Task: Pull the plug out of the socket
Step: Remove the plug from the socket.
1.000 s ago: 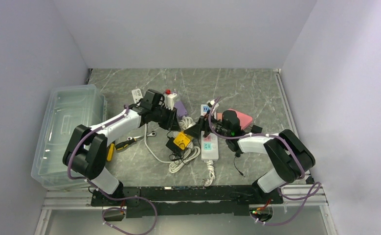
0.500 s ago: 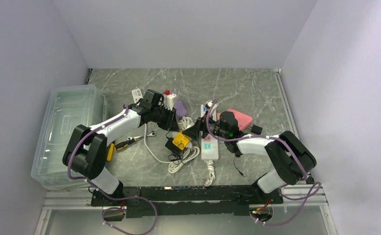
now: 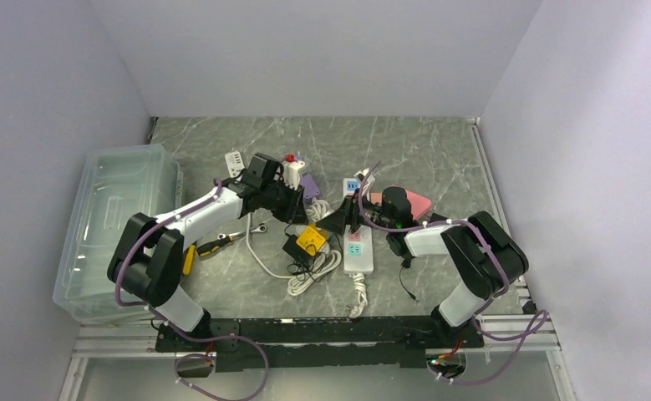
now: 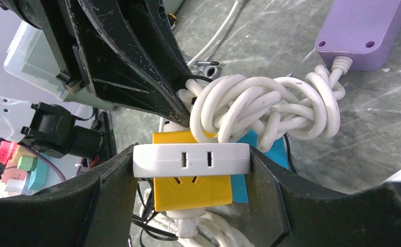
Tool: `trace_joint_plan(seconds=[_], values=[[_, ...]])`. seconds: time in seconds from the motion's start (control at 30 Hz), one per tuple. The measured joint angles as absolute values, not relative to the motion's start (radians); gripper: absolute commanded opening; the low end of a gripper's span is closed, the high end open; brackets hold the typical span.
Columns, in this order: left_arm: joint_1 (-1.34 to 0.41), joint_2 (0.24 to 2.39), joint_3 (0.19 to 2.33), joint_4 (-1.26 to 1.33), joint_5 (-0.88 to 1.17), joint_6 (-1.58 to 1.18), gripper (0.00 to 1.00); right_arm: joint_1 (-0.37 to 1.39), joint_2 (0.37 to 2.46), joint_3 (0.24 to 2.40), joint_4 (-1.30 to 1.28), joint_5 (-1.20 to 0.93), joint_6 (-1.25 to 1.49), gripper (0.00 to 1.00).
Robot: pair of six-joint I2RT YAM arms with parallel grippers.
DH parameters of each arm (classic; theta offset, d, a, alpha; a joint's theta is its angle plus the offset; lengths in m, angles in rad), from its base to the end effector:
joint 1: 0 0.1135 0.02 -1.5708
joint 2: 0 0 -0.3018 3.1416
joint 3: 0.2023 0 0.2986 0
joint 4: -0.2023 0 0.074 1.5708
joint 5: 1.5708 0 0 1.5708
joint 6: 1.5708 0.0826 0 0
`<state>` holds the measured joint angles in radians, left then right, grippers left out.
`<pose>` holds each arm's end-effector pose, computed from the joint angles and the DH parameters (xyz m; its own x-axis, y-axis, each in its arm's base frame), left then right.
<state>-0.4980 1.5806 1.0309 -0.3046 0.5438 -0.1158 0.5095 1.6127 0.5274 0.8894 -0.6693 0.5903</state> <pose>0.3299 -0.2280 0.2045 -0.7398 0.2897 -0.6073 0.6260 0.6272 -0.4634 0.2878 0.2195 0.1573 -0.6498 0.1370 -0.7477 -0.6646 0.3750 0.6463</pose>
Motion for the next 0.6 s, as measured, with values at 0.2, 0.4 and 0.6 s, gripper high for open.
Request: trace_joint_plan(seconds=[0.2, 0.4, 0.6], values=[[-0.499, 1.581, 1.031, -0.304, 0.543, -0.116, 0.00, 0.503, 1.619, 0.527, 0.899, -0.684, 0.600, 0.00], [-0.491, 1.581, 1.032, -0.329, 0.532, -0.117, 0.00, 0.511, 1.547, 0.526, 0.860, -0.617, 0.543, 0.00], [-0.474, 1.581, 1.032, -0.349, 0.533, -0.117, 0.00, 0.580, 1.475, 0.527, 0.808, -0.532, 0.450, 0.00]])
